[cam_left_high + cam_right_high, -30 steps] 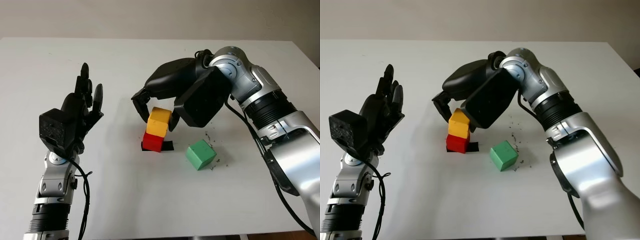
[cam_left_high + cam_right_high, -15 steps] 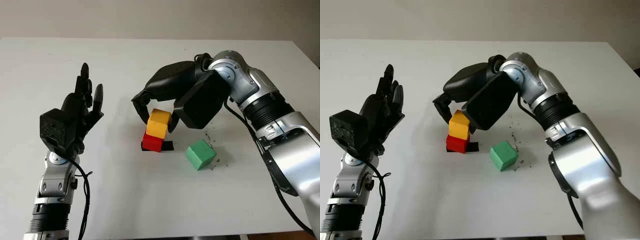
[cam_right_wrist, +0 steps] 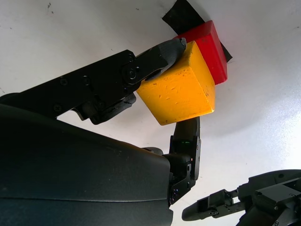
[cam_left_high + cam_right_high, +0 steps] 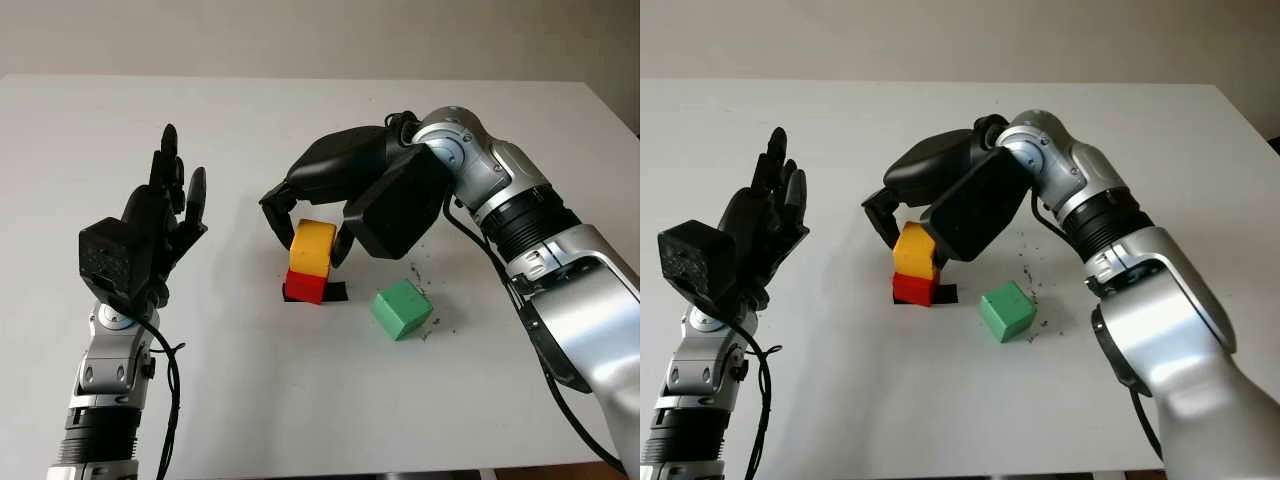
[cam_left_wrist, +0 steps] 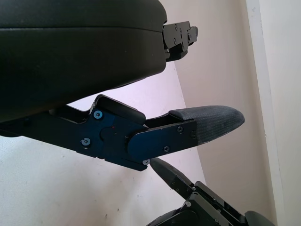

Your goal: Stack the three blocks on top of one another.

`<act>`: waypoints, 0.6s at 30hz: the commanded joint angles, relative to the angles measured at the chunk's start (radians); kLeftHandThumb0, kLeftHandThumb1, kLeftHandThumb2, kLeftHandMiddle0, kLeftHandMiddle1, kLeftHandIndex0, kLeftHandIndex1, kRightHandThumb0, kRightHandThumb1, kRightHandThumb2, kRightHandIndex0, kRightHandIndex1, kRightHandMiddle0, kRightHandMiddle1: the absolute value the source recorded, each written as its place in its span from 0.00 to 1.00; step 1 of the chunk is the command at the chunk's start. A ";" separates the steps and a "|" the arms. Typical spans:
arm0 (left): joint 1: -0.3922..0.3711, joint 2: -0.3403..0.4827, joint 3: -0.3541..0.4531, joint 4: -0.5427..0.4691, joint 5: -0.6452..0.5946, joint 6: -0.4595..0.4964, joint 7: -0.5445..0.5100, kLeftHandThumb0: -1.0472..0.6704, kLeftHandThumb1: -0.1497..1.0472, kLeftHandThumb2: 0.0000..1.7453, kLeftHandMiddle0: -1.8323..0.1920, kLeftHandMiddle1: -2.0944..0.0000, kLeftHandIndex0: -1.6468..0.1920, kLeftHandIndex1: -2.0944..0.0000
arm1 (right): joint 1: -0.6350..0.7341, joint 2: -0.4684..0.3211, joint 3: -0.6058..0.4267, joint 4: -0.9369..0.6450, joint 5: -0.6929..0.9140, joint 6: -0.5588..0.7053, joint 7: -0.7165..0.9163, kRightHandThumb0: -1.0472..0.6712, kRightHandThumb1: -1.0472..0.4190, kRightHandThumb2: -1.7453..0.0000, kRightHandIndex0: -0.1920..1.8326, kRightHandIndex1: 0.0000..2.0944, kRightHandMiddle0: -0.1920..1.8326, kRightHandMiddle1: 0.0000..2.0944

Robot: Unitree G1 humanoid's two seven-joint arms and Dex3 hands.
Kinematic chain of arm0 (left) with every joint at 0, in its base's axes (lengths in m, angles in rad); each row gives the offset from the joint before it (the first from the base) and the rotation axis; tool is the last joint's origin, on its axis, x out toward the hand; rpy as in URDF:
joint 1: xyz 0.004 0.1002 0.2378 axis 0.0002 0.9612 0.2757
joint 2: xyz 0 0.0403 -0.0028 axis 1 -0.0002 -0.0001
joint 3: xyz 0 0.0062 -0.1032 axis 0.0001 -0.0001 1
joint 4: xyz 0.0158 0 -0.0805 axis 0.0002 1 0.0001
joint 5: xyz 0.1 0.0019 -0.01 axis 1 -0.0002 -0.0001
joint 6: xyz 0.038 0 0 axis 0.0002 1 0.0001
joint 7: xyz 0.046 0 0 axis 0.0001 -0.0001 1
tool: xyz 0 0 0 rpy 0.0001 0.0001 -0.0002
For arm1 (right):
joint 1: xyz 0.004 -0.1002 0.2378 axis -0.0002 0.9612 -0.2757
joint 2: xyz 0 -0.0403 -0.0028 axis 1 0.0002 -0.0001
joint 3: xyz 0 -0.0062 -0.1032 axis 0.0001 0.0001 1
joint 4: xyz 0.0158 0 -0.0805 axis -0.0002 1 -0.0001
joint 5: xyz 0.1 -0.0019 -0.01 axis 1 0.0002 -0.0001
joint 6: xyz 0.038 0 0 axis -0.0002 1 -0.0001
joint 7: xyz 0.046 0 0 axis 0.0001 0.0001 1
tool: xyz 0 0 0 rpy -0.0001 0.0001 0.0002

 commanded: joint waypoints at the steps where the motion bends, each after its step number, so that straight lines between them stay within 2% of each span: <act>1: 0.006 -0.005 -0.005 -0.011 0.001 -0.004 0.003 0.12 1.00 0.37 0.98 0.97 0.99 0.98 | -0.015 0.006 0.005 0.006 -0.005 -0.004 -0.001 0.34 0.08 0.97 0.24 0.03 0.26 0.82; 18: 0.006 -0.008 -0.005 -0.003 0.007 -0.018 0.007 0.12 1.00 0.37 0.98 0.97 0.99 0.97 | -0.014 0.007 0.009 -0.002 -0.011 0.005 0.026 0.35 0.07 0.97 0.22 0.02 0.24 0.78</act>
